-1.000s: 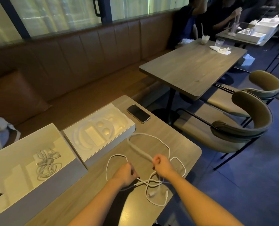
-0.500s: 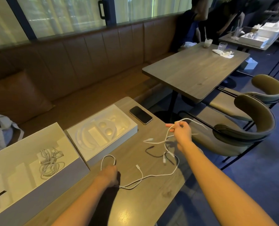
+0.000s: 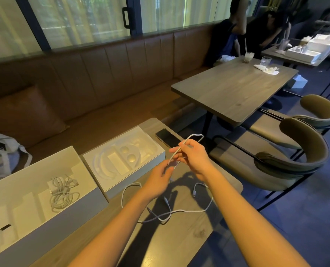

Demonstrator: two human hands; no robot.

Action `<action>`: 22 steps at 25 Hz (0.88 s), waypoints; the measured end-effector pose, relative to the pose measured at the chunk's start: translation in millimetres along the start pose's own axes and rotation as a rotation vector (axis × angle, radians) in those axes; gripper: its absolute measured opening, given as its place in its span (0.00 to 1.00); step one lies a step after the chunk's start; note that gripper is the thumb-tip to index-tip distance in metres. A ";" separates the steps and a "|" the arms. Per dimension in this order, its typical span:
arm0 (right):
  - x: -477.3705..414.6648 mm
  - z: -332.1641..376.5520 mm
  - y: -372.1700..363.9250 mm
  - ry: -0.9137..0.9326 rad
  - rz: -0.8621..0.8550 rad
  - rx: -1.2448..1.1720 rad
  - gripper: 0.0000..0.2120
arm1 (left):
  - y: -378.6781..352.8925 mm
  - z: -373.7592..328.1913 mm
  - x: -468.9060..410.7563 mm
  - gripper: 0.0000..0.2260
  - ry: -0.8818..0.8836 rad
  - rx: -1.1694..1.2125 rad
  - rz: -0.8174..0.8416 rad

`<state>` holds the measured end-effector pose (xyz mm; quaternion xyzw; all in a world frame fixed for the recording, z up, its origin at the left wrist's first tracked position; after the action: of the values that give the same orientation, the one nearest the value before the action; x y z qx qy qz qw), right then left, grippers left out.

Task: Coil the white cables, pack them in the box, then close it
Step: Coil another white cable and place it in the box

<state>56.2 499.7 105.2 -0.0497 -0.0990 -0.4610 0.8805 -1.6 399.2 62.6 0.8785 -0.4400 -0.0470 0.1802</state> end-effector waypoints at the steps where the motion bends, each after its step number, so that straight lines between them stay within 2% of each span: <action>1: 1.4 1.4 -2.1 0.004 0.005 -0.035 0.08 | 0.3 6.1 0.4 0.12 0.018 0.019 0.022; 5: 0.1 -1.4 2.4 -0.048 0.000 -0.251 0.07 | 6.5 26.4 6.0 0.09 0.114 0.141 0.081; 6: -1.0 -4.6 4.3 -0.062 0.000 -0.290 0.08 | 12.5 29.0 5.0 0.09 0.110 0.151 0.051; 8: -2.8 -12.2 7.7 -0.090 -0.009 -0.303 0.07 | 28.4 26.7 1.3 0.07 -0.024 0.009 -0.089; 10: -6.8 -25.5 10.4 -0.143 -0.055 -0.233 0.08 | 38.2 15.4 1.6 0.07 -0.175 -0.163 -0.216; 14: -10.5 -51.9 27.8 -0.276 -0.302 0.079 0.09 | 51.5 -7.2 5.6 0.09 -0.194 -0.263 -0.340; 16: -10.8 -52.1 36.3 -0.187 -0.411 0.206 0.15 | 54.2 -10.5 5.5 0.10 -0.078 -0.078 -0.310; 17: -9.9 -45.6 34.5 -0.071 -0.404 0.304 0.15 | 52.5 -11.1 5.4 0.10 0.014 0.067 -0.254; 19: -5.2 -31.2 17.2 0.126 -0.294 0.474 0.08 | 46.5 -15.9 6.9 0.12 0.170 0.425 -0.101; 20: -3.8 -30.9 7.5 0.152 -0.215 0.464 0.12 | 44.0 -23.0 9.2 0.12 0.224 0.617 -0.015; 22: 1.2 -37.1 -7.2 0.104 -0.058 0.300 0.18 | 41.5 -44.4 14.3 0.11 0.258 0.962 0.147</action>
<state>55.8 488.0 69.3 0.1093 -0.1225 -0.4681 0.8683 -13.5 377.4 119.9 0.8274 -0.4467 0.2828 -0.1892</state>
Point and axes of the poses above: each hand's wrist, its own x-axis away from the middle knuckle, its own y-axis out of the back of the hand, z = x × y, the point moved 7 cm from there along -x, towards the middle knuckle, and after that the axes turned 9 degrees about -z, right-handed, at the moved point
